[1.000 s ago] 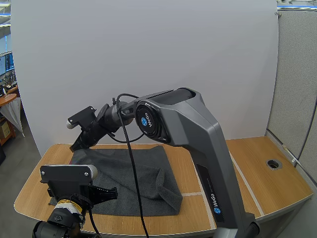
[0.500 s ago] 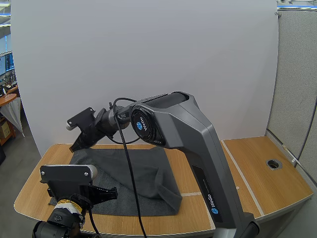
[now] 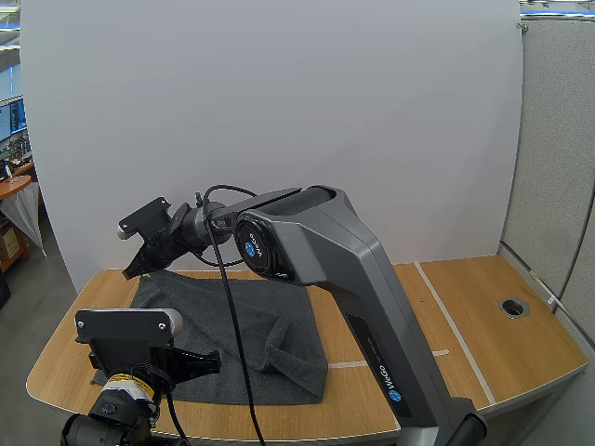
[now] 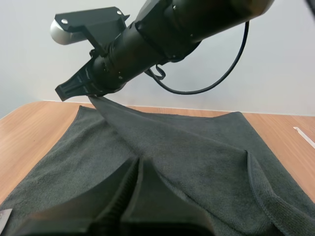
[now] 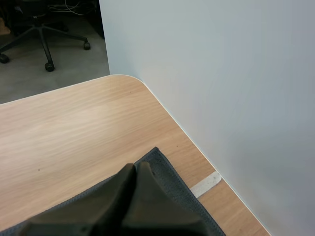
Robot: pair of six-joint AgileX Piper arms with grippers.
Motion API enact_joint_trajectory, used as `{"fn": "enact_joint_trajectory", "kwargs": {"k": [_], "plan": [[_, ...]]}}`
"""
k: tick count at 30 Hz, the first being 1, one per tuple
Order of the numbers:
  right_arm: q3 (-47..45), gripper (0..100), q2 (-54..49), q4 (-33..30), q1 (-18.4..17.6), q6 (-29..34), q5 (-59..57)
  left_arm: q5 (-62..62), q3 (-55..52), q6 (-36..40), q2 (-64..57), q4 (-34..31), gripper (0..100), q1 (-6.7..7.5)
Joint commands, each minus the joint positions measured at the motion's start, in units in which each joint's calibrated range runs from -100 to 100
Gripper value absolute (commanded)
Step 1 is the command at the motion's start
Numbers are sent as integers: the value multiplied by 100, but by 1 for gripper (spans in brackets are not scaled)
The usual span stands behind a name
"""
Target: Fold the towel
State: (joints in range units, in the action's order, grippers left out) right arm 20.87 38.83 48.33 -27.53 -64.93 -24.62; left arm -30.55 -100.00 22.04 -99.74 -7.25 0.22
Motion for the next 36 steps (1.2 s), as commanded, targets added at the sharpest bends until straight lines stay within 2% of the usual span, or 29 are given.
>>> {"fn": "enact_joint_trajectory", "kwargs": {"k": [1, 15, 36], "plan": [[398, 0, 325, -15, -6, 8, 121, 119, 0, 31, -26, -32, 0, 11], [1193, 0, 993, -25, -14, 8, 158, 119, 0, 31, -26, -32, 0, 11], [1200, 0, 1270, -25, -181, -212, 1369, 119, 0, 31, -26, -32, 0, 11]]}}
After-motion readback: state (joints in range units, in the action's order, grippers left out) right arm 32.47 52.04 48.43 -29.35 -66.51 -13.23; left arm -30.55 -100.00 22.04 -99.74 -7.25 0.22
